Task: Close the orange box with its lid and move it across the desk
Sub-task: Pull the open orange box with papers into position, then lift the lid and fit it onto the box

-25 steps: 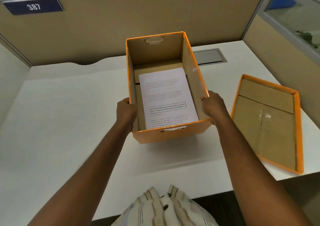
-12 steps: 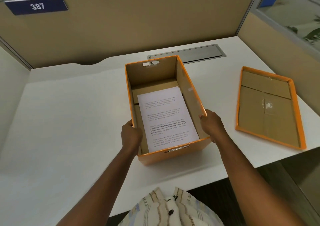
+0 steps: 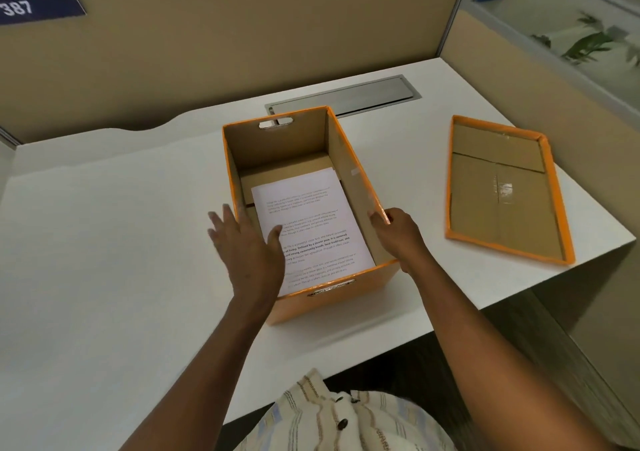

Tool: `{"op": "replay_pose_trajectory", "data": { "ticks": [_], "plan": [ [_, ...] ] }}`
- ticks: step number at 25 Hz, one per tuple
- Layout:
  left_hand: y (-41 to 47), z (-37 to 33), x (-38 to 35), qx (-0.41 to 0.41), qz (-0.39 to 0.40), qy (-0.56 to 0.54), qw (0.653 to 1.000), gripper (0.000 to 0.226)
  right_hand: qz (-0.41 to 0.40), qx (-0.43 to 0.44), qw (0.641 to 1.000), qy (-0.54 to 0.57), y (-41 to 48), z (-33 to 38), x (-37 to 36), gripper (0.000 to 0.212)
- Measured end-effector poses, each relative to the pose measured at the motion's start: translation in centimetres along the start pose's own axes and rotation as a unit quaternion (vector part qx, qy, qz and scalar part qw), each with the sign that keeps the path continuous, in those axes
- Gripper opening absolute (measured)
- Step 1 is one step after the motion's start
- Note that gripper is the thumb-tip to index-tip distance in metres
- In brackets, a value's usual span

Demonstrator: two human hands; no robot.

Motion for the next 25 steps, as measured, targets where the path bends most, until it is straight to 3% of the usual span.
{"op": "replay_pose_trajectory", "data": {
  "ticks": [3, 10, 15, 18, 25],
  "plan": [
    [-1.5, -4.9, -0.9, -0.079, -0.007, -0.044, 0.996, 0.046, 0.003, 0.016, 1.000, 0.015, 0.5, -0.5, 1.5, 0.042],
    [-3.6, -18.2, -8.3, -0.197, 0.082, -0.137, 0.967, 0.025, -0.026, 0.024, 0.999, -0.011, 3.6, -5.5, 8.9, 0.043],
    [-2.2, -23.5, -17.9, -0.100, 0.229, -0.147, 0.957, 0.033, -0.062, -0.009, 0.998, -0.014, 6.9, -10.7, 15.4, 0.035],
    [-1.6, -24.8, -22.5, -0.045, 0.303, -0.099, 0.947, 0.040, -0.107, -0.043, 0.992, -0.047, 8.7, -14.3, 19.7, 0.051],
    [-0.5, -26.1, -26.9, -0.008, 0.316, -0.030, 0.948, 0.049, -0.198, -0.192, 0.956, -0.101, 9.7, -22.5, 26.6, 0.058]
  ]
}}
Point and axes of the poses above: each hand's wrist, its own y-axis towards the middle knuckle, its own x-axis out of the back of the hand, z = x × y, the point moved 4 cm from there along y, towards the middle knuckle, and after that the axes turned 8 degrees about z, right-handed, at the moved point
